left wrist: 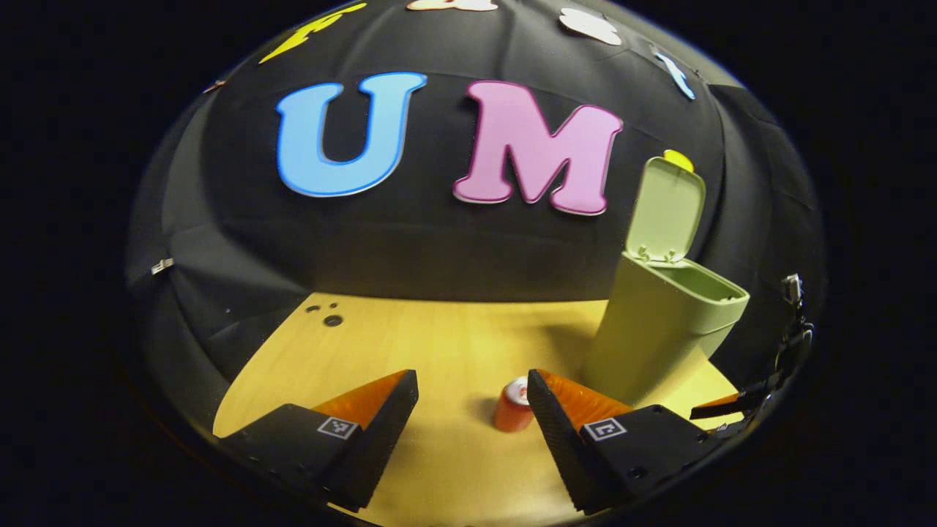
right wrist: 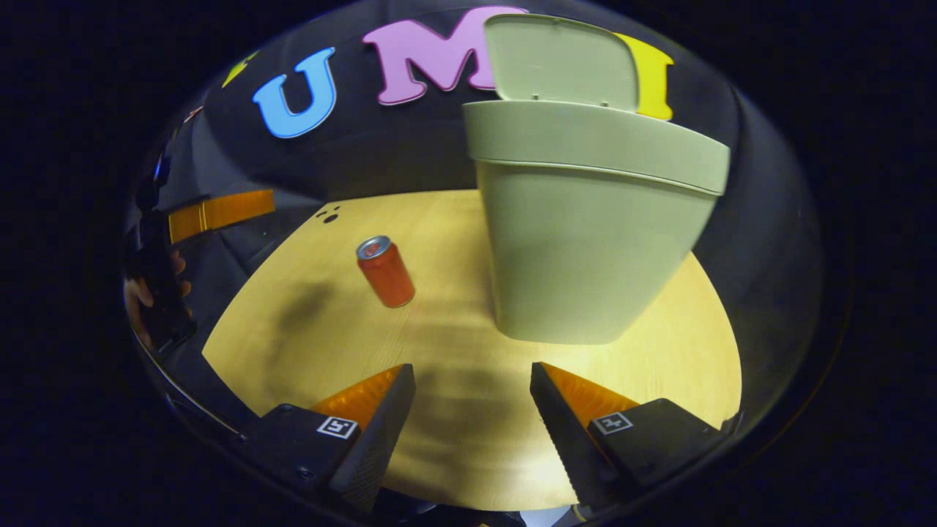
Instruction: Press the lid of the desktop garbage bin to open it, pick up the crumpled paper on the desktop and throw it into the bin, then pick up the pop can on the desktop and drop it into the bin, and finally close the garbage bin lid.
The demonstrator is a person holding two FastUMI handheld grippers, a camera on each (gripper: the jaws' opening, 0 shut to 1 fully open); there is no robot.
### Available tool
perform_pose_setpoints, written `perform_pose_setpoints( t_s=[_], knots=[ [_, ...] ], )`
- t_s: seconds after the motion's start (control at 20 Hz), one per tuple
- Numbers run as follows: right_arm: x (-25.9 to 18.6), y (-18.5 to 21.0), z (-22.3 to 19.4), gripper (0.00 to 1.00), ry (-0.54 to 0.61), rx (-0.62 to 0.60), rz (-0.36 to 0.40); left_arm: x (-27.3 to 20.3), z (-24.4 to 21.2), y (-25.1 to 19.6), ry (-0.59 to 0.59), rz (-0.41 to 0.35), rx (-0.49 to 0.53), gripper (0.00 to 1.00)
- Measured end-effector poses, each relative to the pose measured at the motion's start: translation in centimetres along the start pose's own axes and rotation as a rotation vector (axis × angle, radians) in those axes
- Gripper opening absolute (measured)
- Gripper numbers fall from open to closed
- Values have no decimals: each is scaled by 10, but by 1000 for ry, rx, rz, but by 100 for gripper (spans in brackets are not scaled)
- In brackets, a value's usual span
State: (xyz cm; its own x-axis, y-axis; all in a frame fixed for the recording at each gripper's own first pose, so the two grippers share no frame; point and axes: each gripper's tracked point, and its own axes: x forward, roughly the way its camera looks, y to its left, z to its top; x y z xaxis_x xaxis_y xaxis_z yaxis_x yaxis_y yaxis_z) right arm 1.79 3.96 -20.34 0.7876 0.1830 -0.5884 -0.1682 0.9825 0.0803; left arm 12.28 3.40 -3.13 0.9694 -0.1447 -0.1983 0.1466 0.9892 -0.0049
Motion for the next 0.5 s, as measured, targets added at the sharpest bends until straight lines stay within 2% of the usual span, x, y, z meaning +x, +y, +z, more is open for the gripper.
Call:
perform_pose_setpoints(
  t_s=[0.25, 0.45, 0.5],
  knots=[
    [32, 45, 14, 100, 4, -65, 74, -36, -29, 53, 45, 109, -40, 96],
    [60, 72, 27, 100, 7, -118, 114, -54, -52, 75, 72, 168, -86, 96],
    [67, 76, 30, 100, 9, -127, 121, -59, -58, 78, 81, 179, -96, 94]
  ],
)
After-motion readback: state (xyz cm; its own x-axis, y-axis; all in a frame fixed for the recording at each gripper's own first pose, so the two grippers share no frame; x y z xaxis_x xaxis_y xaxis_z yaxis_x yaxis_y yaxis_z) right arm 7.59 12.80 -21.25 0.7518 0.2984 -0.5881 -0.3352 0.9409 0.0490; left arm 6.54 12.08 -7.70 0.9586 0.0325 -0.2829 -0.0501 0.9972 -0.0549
